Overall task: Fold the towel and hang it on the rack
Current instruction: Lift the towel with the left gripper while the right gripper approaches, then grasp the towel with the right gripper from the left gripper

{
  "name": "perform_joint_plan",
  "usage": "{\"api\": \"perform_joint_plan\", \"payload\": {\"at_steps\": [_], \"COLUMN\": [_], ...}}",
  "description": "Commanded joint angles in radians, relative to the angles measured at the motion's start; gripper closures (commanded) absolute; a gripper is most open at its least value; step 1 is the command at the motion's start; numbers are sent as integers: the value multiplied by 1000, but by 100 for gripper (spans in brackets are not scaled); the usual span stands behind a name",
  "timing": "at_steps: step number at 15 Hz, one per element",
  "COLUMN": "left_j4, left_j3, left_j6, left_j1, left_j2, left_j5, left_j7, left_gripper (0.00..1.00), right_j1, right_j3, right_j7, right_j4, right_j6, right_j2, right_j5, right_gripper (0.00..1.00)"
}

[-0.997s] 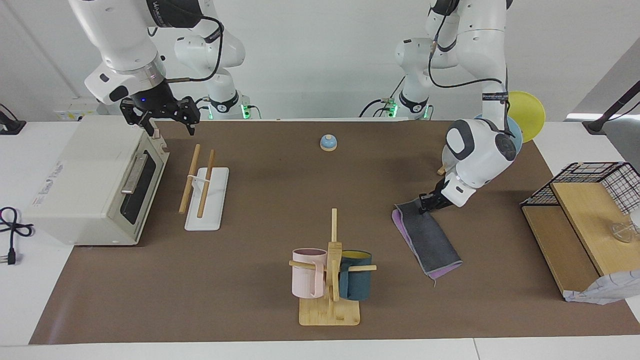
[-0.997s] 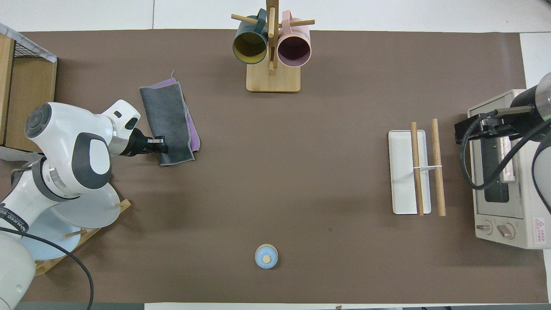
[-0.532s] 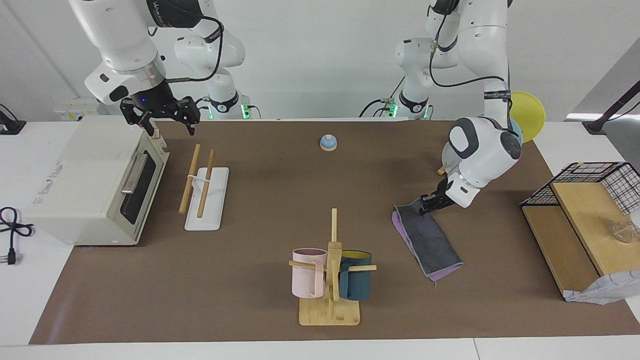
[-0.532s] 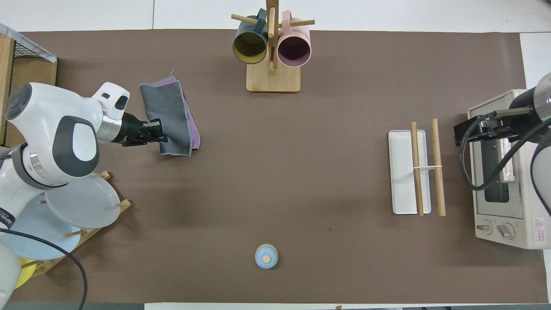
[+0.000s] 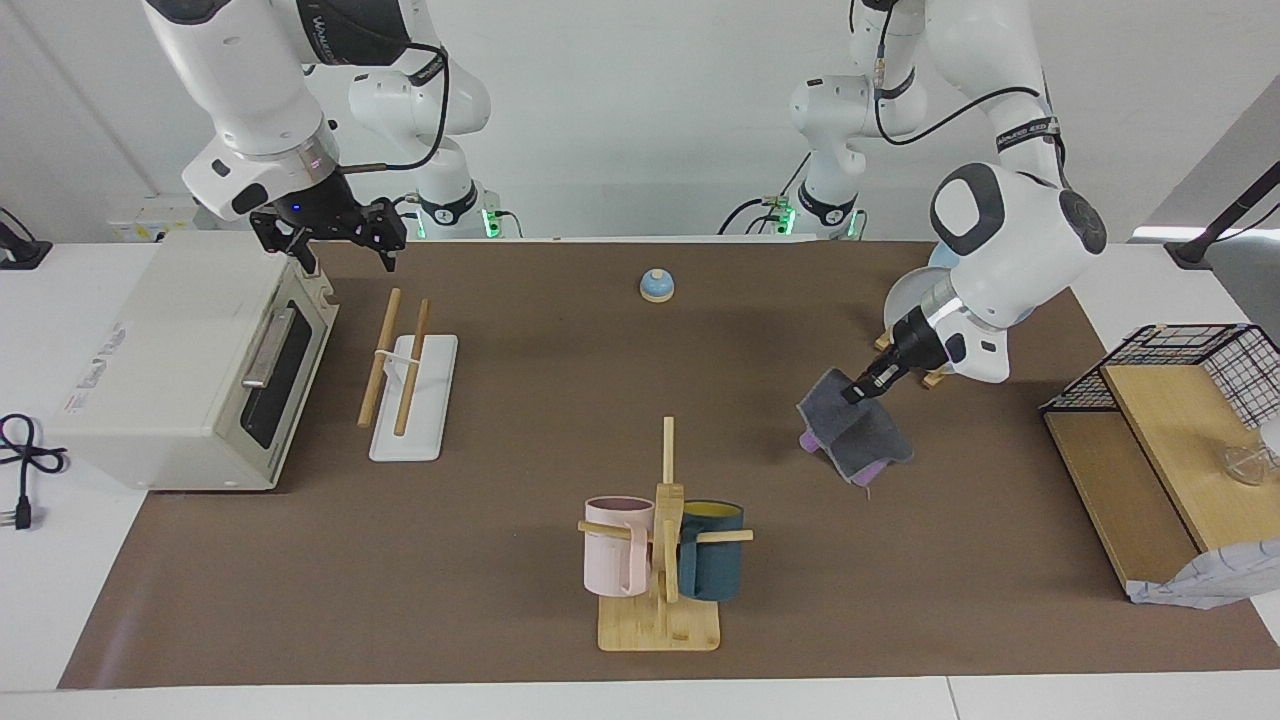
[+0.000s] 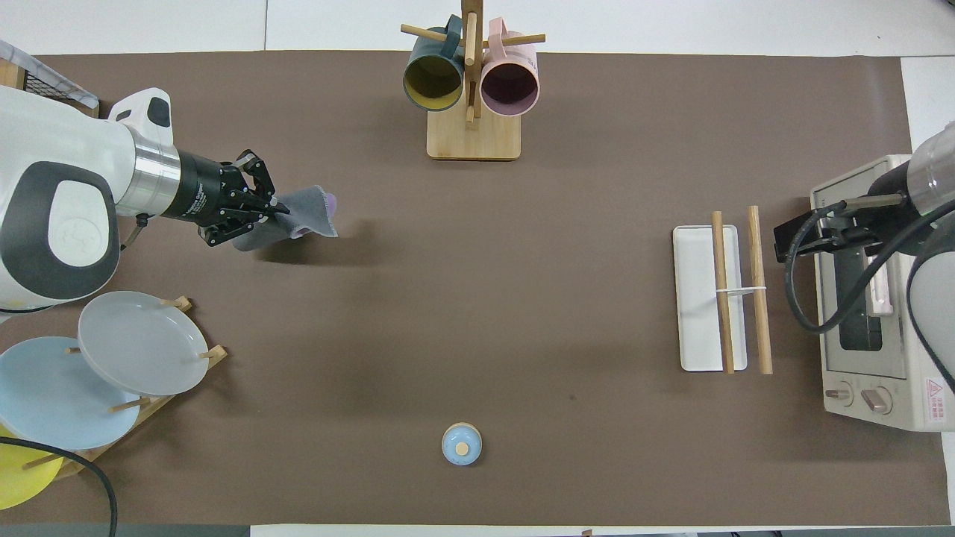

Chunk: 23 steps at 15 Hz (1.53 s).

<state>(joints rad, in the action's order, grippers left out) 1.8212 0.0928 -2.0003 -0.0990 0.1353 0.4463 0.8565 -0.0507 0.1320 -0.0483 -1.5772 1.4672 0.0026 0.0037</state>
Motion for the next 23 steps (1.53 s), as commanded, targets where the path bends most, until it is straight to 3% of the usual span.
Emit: {"api": "perform_joint_plan", "payload": {"at_steps": [1,4,8,13,17,23], "left_j4": [-17,-26,-45,-30,-2,-3], "left_j3": [36,88,195,324,328,328], "left_j6": [38,38,32,-73,-205,-229], "left_j1": [-4,-4,-4,-16,-102,-137], "left_j2": [-61,-108,-131,-158,-166,-166], "left_j5": [-4,6,11,11,11,9], "left_j7": [223,436,760,1139,1329,1415], "left_gripper": [100,100,100,100,100,100], "right_j1": [-18,-18,34,48,87,150], "right_j3": [3,1,3,5,5,5], "right_j7": [-68,-346,-705,-1069,-1216,-1249], "right_j4": [-41,-59,-251,-317,-362,-423], "right_j6": [8,46,281,461,515,574], "right_j2": [-33,-36,-116,-131,-150,-158], "right_j5": [102,304,542,795,863,898], "right_gripper": [0,0,0,0,0,0]}}
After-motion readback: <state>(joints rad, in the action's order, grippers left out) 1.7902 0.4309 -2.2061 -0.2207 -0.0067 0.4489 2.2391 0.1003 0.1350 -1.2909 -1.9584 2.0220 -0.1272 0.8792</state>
